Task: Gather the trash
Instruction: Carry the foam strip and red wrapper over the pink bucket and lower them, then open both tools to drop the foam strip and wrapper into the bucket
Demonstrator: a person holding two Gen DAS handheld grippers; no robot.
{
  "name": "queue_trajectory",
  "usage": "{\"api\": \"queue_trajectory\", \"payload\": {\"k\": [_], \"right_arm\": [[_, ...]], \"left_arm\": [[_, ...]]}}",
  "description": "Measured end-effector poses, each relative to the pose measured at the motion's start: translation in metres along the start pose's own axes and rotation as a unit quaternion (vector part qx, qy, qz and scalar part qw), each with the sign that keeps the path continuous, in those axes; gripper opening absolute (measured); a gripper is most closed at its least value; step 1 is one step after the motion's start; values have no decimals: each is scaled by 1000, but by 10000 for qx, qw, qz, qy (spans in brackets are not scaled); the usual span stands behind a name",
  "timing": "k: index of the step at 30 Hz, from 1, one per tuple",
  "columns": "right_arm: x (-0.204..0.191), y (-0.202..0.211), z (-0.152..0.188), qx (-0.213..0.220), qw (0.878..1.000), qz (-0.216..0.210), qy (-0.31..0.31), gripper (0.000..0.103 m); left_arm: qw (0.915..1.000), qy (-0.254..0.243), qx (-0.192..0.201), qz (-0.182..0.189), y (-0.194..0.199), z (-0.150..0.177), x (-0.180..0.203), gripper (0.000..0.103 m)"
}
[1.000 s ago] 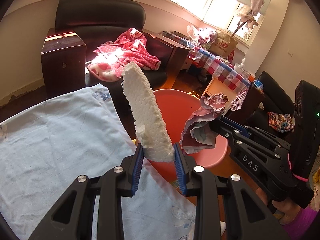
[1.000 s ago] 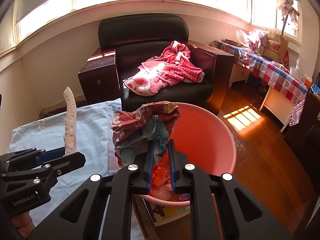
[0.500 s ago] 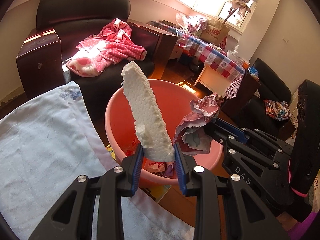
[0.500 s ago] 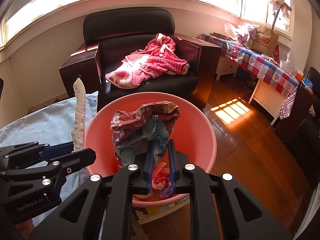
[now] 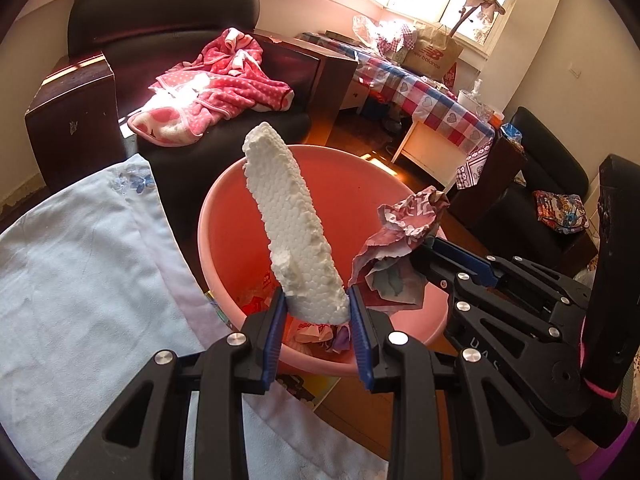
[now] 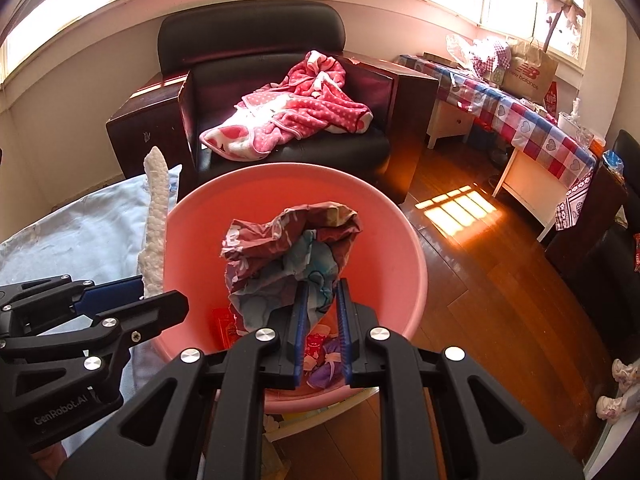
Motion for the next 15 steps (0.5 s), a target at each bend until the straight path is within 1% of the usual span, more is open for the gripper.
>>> {"api": "queue_trajectory", "payload": {"k": [8, 15], "right_arm": [[0, -3, 0, -70, 10000, 12, -25, 15], [2, -9, 1, -191, 9997, -111, -69, 16]], "left_arm": [[10000, 2, 2, -2, 0, 0, 1, 31], [10000, 59, 6, -15, -2, 1, 1, 31]]}}
Point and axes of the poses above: each gripper's, at about its wrist camera, not at the fingertips, and y roughly against the way its jaws point, x to its right, z to its underside, the point moved 1 cm from there along -y, roughly the way its jaws point, and after that the axes turned 12 degrees about y, right-handed, at the moved point
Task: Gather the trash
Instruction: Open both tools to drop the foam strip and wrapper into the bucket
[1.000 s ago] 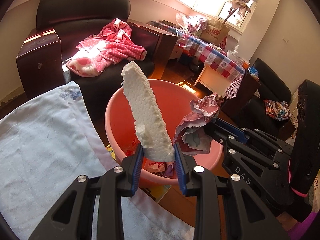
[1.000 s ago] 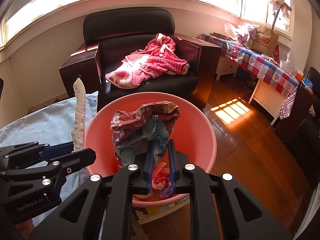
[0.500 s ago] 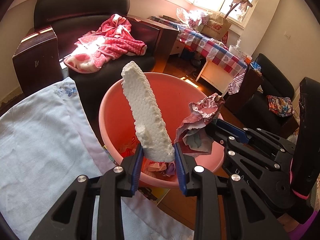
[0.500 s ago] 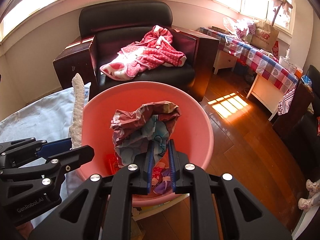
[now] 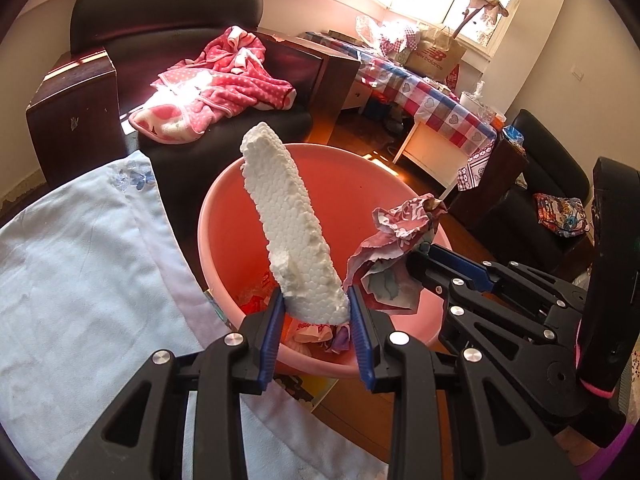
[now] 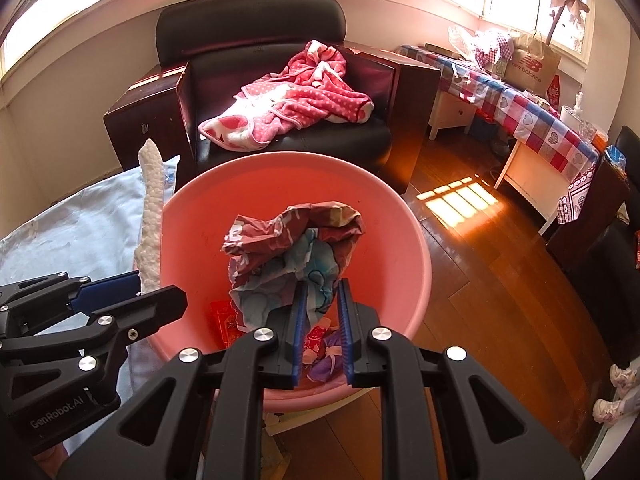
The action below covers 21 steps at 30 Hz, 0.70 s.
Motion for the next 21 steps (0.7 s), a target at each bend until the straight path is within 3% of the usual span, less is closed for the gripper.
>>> {"api": "queue_trajectory", "payload": {"k": [6, 10, 13, 21], "right_arm": [[2, -2, 1, -26, 10000, -20, -17, 16], [2, -2, 2, -45, 10000, -22, -27, 18], [3, -2, 2, -34, 10000, -22, -43, 25], [2, 1, 2, -9, 10000, -30, -26, 25]], "left_arm": [[10000, 18, 17, 19, 1, 1, -2, 32], [10000, 43, 51, 15, 3, 0, -3, 41], [9999, 72, 57, 42, 4, 0, -4, 45], [9999, 108, 128, 33, 8, -2, -7, 50]]}}
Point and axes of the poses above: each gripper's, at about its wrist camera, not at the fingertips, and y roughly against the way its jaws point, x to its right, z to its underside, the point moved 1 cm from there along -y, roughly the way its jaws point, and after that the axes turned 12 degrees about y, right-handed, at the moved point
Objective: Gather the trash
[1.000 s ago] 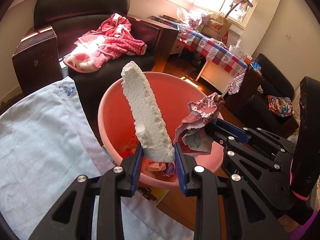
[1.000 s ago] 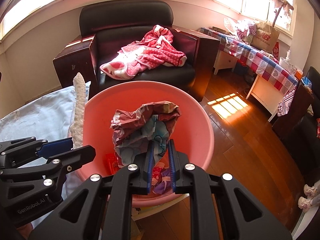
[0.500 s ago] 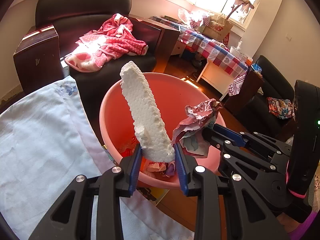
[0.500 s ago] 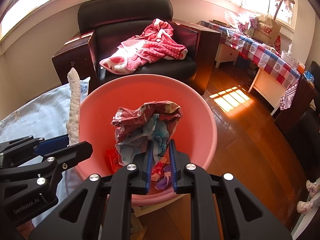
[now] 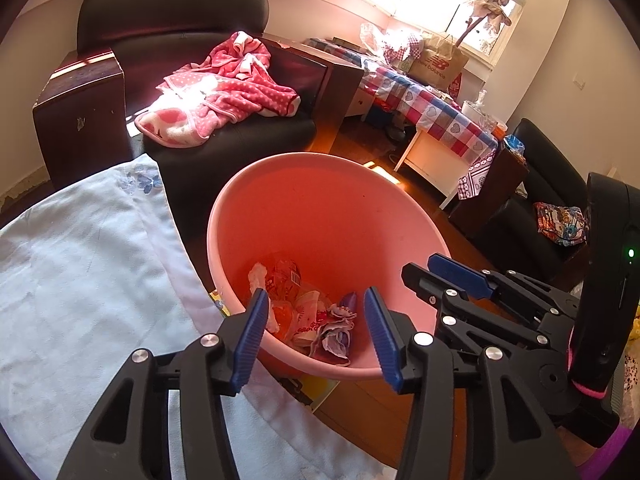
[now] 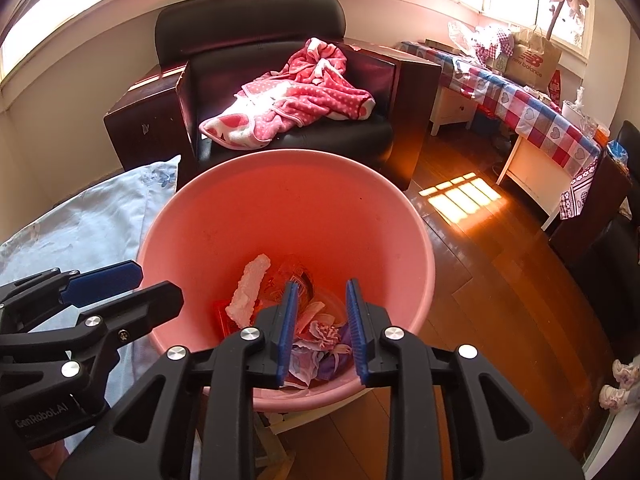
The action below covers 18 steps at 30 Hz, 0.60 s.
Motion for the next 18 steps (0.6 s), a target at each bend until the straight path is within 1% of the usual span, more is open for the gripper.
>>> {"api": "queue_trajectory", "payload": {"k": [8, 18], "right_arm": [[-8, 10, -2, 84, 9999, -99, 53, 25], [-24, 22, 0, 154, 9994, -260, 177, 26]], "left_arm": [[9999, 48, 143, -30, 14, 1, -1, 53], [9990, 110, 384, -176, 38, 5, -6, 55]]}}
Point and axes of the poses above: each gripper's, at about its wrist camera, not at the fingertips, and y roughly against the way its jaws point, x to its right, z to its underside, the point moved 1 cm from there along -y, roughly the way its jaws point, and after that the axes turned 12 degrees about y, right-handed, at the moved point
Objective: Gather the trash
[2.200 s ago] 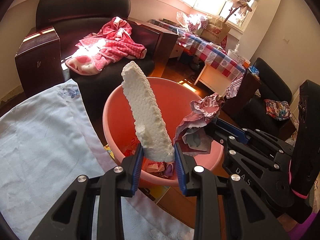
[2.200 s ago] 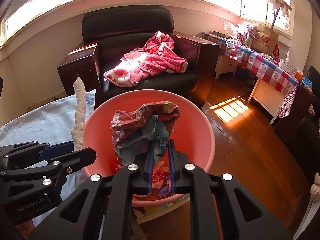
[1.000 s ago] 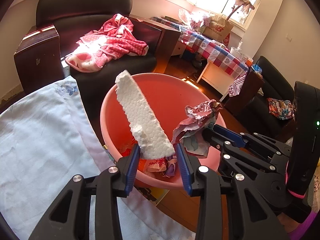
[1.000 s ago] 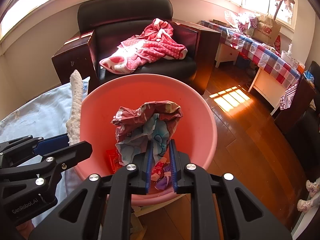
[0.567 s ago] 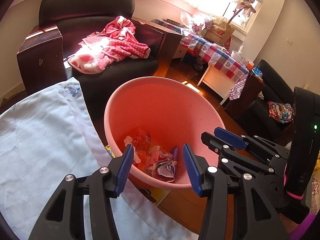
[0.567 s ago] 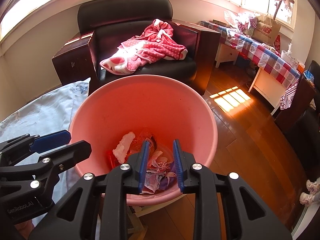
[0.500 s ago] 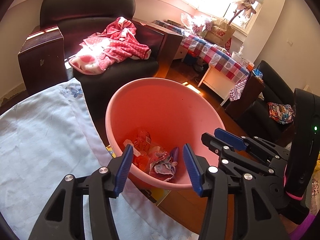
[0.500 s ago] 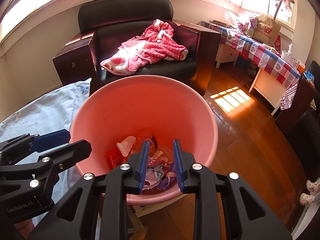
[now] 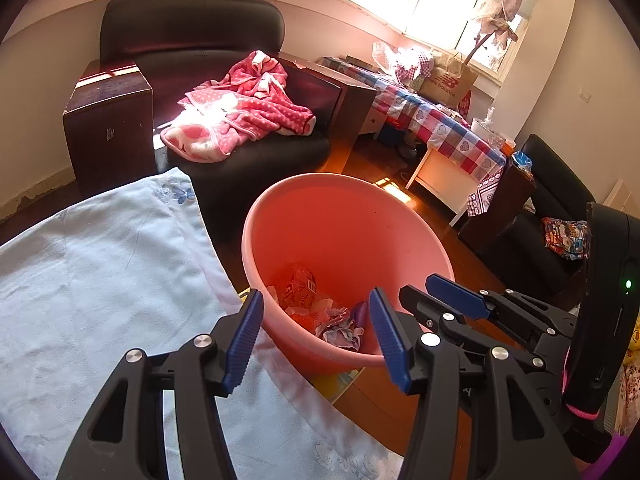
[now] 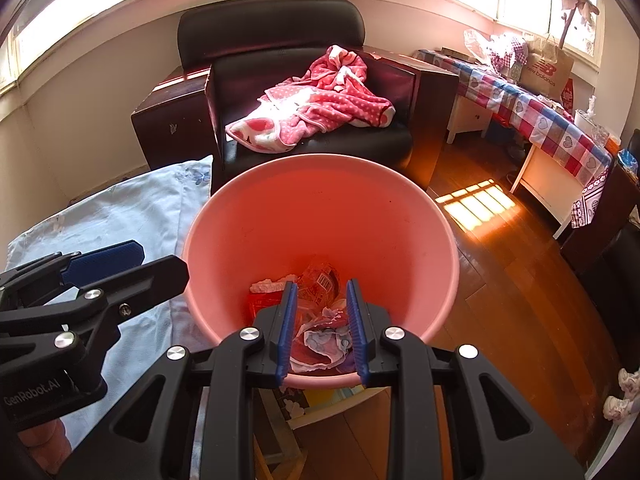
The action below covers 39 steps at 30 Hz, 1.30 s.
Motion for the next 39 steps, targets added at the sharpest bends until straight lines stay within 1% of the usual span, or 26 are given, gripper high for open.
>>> {"api": "queue_trajectory", "payload": {"k": [4, 6, 7, 17, 21, 24, 29, 31, 33, 39], "right_arm": [[-7, 5, 2, 31, 10000, -55, 39, 28], [-10, 8, 2, 56, 9999, -93, 58, 35], [-12, 9, 2, 69, 9999, -110, 76, 36], [-29, 23, 4, 239, 9993, -177, 218, 36], [-34, 28, 4, 293, 9990, -199, 263, 36], [-37, 31, 5, 342, 9988, -209, 282, 36], [-39, 36, 6, 411, 9986, -181, 291, 36], [-40, 37, 6, 449, 9985, -169, 279, 37], [-40, 40, 6, 493, 9983, -160, 266, 45], [-43, 44, 5, 594, 9978, -151, 264, 45]], "left_arm": [[9999, 45, 80, -73, 9, 2, -4, 57], [9998, 87, 104, -109, 13, 2, -7, 57], [9998, 112, 121, -130, 15, 3, -8, 57], [9986, 293, 336, -283, 32, 4, -18, 58], [9981, 287, 434, -320, 38, 5, -19, 64], [9976, 276, 521, -365, 44, 6, -18, 66], [9965, 355, 643, -390, 52, 7, -19, 73], [9962, 377, 696, -373, 54, 7, -19, 74], [9958, 388, 756, -342, 57, 7, -20, 75], [9950, 351, 870, -357, 60, 7, -20, 75]]}}
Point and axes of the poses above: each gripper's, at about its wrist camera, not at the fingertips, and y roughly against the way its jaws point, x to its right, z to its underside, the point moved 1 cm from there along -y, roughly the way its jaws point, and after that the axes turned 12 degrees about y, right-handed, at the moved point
